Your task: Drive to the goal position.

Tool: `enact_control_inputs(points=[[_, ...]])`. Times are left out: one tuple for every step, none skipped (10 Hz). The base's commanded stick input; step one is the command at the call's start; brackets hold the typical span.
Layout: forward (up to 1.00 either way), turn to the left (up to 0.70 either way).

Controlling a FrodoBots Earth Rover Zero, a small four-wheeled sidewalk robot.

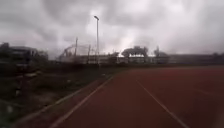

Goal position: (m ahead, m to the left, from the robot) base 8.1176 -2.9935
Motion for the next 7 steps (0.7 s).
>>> enact_control_inputs(points=[[0.7,0.0],[0.7,0.0],[0.7,0.0],[0.7,0.0],[0.7,0.0],[0.7,0.0],[0.7,-0.09]])
